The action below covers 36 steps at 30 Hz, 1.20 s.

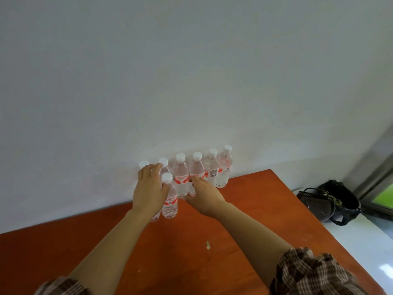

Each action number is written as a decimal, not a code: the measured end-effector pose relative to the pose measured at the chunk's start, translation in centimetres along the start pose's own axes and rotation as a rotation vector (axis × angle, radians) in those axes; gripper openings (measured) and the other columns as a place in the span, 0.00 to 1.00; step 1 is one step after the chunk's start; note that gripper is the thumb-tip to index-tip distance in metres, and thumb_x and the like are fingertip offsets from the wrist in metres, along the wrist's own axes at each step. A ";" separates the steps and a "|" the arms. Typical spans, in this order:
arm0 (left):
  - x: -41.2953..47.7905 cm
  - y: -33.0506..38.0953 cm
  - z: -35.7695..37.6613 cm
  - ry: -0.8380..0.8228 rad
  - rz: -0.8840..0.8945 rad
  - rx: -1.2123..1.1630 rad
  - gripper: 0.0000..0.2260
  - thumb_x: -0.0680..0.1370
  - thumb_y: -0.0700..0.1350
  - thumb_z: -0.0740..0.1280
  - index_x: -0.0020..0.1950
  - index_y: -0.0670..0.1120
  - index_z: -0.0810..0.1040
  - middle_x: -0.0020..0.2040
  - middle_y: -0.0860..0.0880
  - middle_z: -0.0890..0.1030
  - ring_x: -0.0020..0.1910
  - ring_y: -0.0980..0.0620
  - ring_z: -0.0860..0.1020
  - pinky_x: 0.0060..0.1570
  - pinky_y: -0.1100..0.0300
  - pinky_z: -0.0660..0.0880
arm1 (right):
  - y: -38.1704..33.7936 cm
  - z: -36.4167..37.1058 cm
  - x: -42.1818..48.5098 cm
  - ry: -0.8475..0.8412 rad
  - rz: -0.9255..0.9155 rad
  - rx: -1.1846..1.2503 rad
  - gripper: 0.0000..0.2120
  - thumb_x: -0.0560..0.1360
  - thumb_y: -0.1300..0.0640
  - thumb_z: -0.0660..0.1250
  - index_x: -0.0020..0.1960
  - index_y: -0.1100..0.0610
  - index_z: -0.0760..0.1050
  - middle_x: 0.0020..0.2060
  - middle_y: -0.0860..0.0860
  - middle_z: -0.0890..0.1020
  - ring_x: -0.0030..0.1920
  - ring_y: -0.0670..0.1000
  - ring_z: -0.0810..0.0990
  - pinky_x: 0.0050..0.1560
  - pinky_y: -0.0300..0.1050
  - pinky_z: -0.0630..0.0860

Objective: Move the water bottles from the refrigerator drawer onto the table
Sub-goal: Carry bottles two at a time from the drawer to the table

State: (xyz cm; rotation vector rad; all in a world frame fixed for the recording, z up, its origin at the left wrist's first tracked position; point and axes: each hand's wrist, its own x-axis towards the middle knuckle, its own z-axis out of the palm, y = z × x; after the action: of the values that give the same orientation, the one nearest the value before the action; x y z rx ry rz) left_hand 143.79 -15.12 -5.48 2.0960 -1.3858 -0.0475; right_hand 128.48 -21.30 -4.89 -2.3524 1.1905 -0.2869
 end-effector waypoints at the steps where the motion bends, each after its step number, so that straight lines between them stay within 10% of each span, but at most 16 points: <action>1: -0.1 1.3 0.3 -0.011 0.021 -0.003 0.23 0.77 0.41 0.66 0.71 0.44 0.66 0.70 0.44 0.69 0.71 0.46 0.63 0.63 0.51 0.70 | 0.5 -0.8 -0.7 0.019 0.011 -0.014 0.25 0.77 0.50 0.67 0.70 0.55 0.65 0.68 0.54 0.73 0.63 0.56 0.76 0.60 0.52 0.75; 13: -9.5 23.6 9.7 -0.373 0.382 0.017 0.25 0.78 0.46 0.62 0.74 0.46 0.62 0.72 0.46 0.65 0.72 0.46 0.61 0.67 0.52 0.66 | 14.7 -11.7 -20.4 0.213 0.365 -0.262 0.29 0.76 0.48 0.67 0.72 0.56 0.63 0.68 0.54 0.71 0.65 0.56 0.72 0.62 0.52 0.73; 36: -62.2 71.5 17.3 -0.723 1.168 -0.058 0.20 0.78 0.49 0.61 0.69 0.46 0.67 0.69 0.43 0.68 0.67 0.43 0.67 0.62 0.50 0.70 | 35.7 -23.6 -88.8 0.545 1.289 -0.252 0.28 0.78 0.48 0.64 0.73 0.58 0.61 0.69 0.56 0.69 0.67 0.58 0.69 0.65 0.52 0.69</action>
State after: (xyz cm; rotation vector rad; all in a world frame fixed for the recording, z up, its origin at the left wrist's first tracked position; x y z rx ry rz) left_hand 51.09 10.63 -1.44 0.9367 -2.7740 -0.3733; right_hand 41.10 24.17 -0.06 -1.2154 2.7987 -0.3107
